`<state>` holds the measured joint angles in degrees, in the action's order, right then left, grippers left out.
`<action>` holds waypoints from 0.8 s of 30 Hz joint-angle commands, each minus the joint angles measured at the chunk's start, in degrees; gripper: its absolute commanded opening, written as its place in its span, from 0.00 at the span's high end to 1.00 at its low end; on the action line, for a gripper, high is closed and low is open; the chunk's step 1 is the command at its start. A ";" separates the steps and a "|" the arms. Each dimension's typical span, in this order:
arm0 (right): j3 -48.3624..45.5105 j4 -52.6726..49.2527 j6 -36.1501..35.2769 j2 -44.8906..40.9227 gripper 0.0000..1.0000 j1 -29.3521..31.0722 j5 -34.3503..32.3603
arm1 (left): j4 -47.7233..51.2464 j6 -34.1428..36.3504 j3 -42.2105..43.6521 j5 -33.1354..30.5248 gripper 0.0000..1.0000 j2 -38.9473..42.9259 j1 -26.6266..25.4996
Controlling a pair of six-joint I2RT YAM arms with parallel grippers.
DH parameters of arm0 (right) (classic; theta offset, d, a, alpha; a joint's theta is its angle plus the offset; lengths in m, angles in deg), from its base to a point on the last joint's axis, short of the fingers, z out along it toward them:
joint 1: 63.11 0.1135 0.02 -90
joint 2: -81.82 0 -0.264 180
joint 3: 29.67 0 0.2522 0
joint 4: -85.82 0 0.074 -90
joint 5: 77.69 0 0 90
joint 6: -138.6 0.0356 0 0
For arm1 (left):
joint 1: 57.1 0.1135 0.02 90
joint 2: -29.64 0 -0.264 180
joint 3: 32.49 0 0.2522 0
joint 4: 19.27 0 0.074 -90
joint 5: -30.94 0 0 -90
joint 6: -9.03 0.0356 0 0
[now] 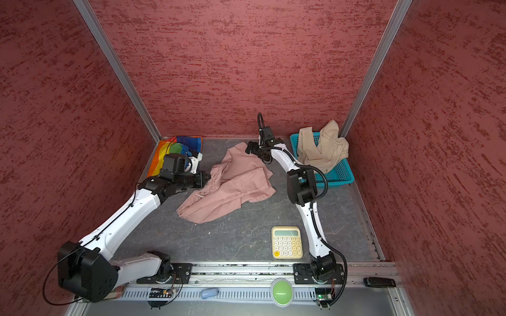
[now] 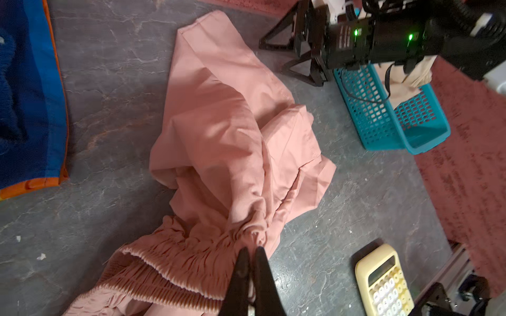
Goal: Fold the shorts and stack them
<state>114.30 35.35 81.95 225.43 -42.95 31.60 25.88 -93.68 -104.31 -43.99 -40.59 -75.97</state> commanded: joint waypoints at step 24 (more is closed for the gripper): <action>6.04 26.81 24.31 9.20 0.46 9.94 16.03 | -0.43 0.58 2.76 -15.91 1.00 13.92 -3.63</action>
<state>116.51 57.22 103.34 233.89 -32.90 46.27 27.44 -93.11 -102.17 -59.20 -28.68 -79.40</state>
